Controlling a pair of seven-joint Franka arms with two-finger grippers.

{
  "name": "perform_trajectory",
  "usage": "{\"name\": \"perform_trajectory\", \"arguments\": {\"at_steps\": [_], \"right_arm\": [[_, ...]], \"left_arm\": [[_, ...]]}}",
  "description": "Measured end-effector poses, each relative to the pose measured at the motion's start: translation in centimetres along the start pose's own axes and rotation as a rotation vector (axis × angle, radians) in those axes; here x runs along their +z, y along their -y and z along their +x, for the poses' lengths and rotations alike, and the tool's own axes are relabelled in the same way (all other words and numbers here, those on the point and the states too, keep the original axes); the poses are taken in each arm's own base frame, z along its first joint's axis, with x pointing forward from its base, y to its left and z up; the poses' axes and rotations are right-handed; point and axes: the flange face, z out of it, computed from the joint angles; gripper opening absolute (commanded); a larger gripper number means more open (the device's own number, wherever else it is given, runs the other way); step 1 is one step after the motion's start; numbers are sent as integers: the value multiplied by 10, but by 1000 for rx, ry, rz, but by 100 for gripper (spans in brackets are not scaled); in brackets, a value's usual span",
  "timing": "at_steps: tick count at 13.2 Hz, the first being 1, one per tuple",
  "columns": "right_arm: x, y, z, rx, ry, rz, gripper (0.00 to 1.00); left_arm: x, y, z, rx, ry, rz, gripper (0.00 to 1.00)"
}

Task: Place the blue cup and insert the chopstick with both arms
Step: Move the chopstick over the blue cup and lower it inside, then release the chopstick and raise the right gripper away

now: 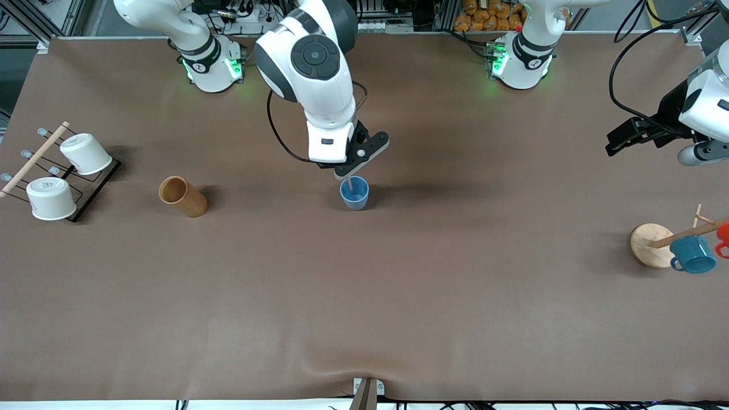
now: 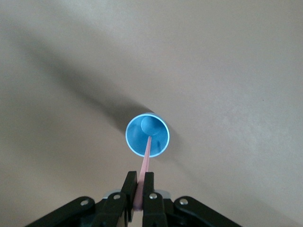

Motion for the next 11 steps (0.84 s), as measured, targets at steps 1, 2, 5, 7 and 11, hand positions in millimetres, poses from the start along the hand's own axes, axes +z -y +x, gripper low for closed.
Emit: {"name": "perform_trajectory", "arguments": {"at_steps": [1,2,5,7,11], "right_arm": [[7,2,2,-3,-3,0,0],[14,5,4,-6,-1,-1,29],[24,5,6,-7,4,-3,100],[20,3,8,-3,-6,-5,100],[-30,-43,4,74,-58,-13,100]], "left_arm": [[0,0,0,2,-2,-1,100],[0,0,0,5,-4,-1,100],[0,-3,0,15,-7,-1,100],[1,-5,0,20,-5,-1,100],[-1,-5,1,39,-11,-3,100]]}}
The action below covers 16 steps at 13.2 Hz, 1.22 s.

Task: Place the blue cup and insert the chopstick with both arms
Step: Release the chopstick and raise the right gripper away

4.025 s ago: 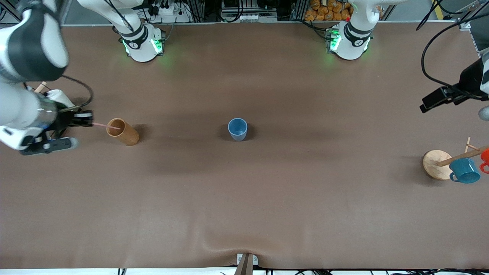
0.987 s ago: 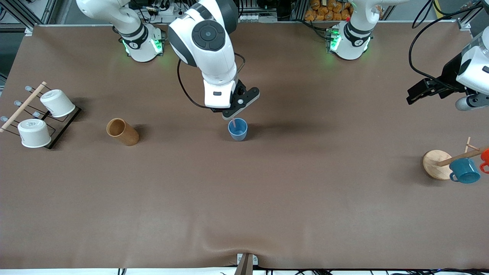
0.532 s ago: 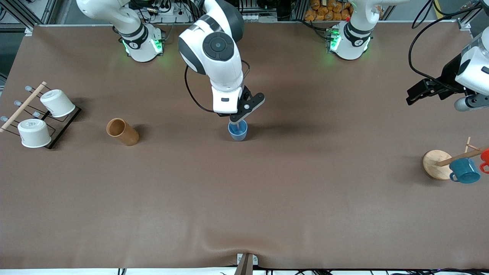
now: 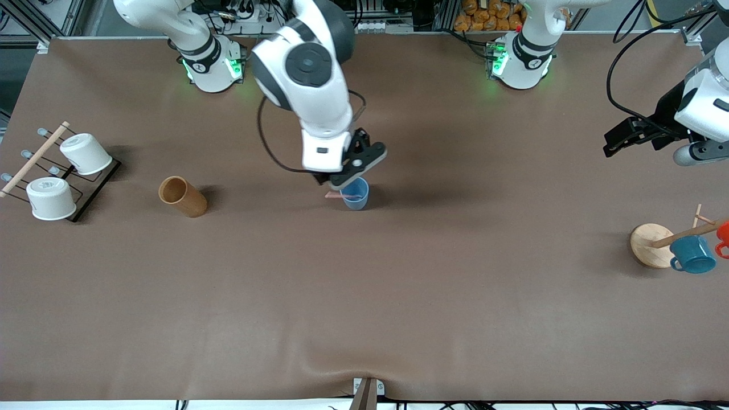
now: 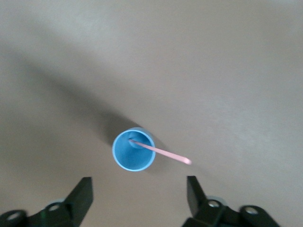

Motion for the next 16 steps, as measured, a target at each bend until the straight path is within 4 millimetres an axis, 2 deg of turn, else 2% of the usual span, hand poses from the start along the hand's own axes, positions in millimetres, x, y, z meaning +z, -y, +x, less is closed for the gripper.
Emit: {"name": "perform_trajectory", "arguments": {"at_steps": [1,5,7,10,13,14,16], "right_arm": [[-18,-27,-4,39,3,-5,100],[-78,-169,-42,246,46,-19,100],[-102,-221,-67,331,58,-18,100],[-141,-285,-110,409,57,-16,100],[-184,-347,-169,492,45,-18,100],[-197,-363,-190,523,49,-16,100],[-210,-379,-221,572,83,-2,100]], "left_arm": [[0,1,0,9,0,0,100],[-2,12,3,47,-5,-2,100],[-4,16,4,47,-8,-2,100],[-7,17,4,46,-10,-3,100],[-17,18,2,45,-15,-3,100],[-19,18,2,44,-14,-3,100],[-19,18,0,45,-2,-1,100]]}}
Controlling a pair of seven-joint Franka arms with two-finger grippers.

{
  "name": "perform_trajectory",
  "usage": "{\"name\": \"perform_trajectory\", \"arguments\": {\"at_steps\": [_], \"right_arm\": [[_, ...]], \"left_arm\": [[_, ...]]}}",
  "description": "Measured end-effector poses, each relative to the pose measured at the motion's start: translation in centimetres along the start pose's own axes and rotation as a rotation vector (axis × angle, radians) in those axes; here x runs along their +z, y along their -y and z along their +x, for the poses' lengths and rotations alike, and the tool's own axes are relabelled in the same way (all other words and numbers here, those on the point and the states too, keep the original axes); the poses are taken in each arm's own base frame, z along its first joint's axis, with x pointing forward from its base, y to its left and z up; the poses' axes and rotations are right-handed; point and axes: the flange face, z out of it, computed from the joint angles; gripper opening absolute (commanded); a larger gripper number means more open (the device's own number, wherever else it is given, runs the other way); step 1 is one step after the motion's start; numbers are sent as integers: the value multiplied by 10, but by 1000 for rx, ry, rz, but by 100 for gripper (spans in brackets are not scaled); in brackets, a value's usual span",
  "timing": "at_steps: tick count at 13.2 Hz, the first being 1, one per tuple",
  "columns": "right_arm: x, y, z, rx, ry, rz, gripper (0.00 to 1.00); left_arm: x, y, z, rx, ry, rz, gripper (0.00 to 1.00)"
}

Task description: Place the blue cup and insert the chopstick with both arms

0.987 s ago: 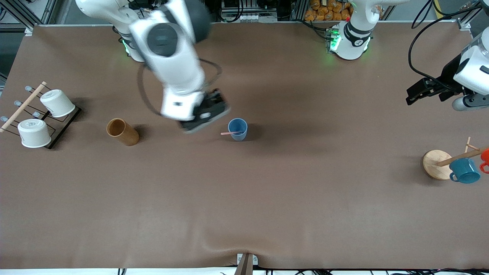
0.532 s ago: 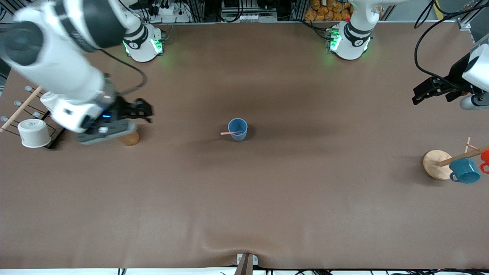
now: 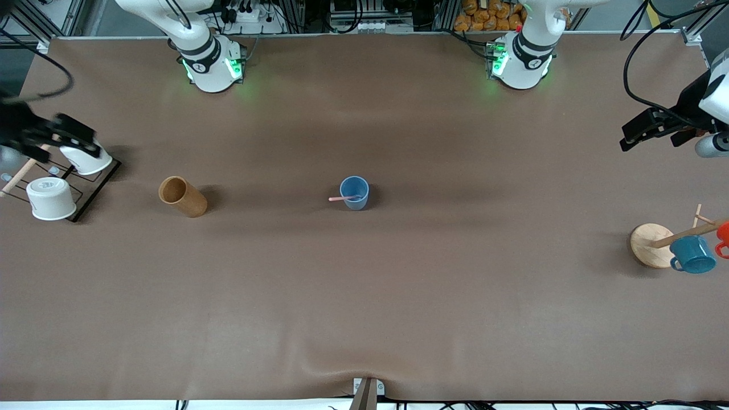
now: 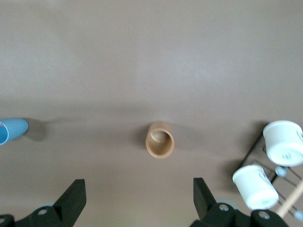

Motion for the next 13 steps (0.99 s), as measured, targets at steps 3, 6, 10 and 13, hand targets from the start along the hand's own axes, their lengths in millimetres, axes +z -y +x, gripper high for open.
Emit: {"name": "perform_trajectory", "arguments": {"at_steps": [3,6,10,13], "right_arm": [[-9,-15,-15,53,25,-19,100],[-16,-13,-24,97,31,-25,100],[-18,-8,-25,92,30,-26,100],[-16,-8,-25,92,33,-36,100]], "left_arm": [[-5,0,-2,0,9,1,100],[-10,1,-4,0,14,2,100],[-10,0,-8,1,41,6,100],[-10,0,-9,2,49,8,100]]}}
